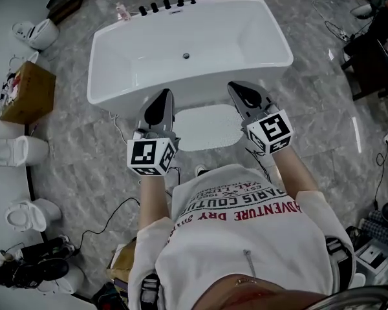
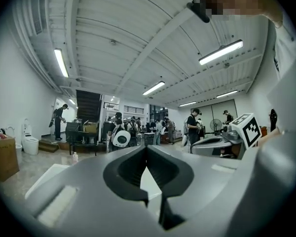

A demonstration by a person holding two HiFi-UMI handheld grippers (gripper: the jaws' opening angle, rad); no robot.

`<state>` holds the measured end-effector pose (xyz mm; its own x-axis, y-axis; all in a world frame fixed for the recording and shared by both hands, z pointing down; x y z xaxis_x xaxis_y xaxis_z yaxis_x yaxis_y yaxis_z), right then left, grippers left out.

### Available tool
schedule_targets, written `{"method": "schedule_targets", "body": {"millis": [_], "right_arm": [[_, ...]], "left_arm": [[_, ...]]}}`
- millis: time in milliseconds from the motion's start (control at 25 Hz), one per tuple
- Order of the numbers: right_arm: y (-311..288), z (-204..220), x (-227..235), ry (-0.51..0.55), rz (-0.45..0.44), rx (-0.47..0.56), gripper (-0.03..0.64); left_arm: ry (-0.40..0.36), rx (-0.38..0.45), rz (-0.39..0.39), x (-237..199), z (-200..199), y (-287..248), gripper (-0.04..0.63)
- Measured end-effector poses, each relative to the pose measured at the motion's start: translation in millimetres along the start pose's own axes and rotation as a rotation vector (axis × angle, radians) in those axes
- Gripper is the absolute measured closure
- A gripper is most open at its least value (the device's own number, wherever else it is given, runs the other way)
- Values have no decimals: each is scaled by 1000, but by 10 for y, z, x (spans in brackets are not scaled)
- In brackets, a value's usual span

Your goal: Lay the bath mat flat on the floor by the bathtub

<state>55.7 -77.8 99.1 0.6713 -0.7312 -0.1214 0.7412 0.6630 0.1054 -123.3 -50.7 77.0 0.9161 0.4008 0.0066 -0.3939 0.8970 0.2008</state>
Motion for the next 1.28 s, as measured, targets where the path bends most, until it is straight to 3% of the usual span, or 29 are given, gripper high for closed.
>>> {"method": "schedule_targets", "body": {"millis": [1280], "right_arm": [[-43,-103,66,-17,37,48,609]], "left_arm": [[1,-29,-13,9,-19,-60,583]]}}
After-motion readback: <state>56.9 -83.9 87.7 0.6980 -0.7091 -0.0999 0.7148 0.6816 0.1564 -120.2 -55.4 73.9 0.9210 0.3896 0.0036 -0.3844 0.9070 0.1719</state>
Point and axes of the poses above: the fingertips, and each gripper's own axes: y backward along the fingers, x to its right, z out of its underside, the point moved 3 cm from there along y, backward along the fingers, and after that the axes turned 12 degrees about x, right-handed, at the moved point
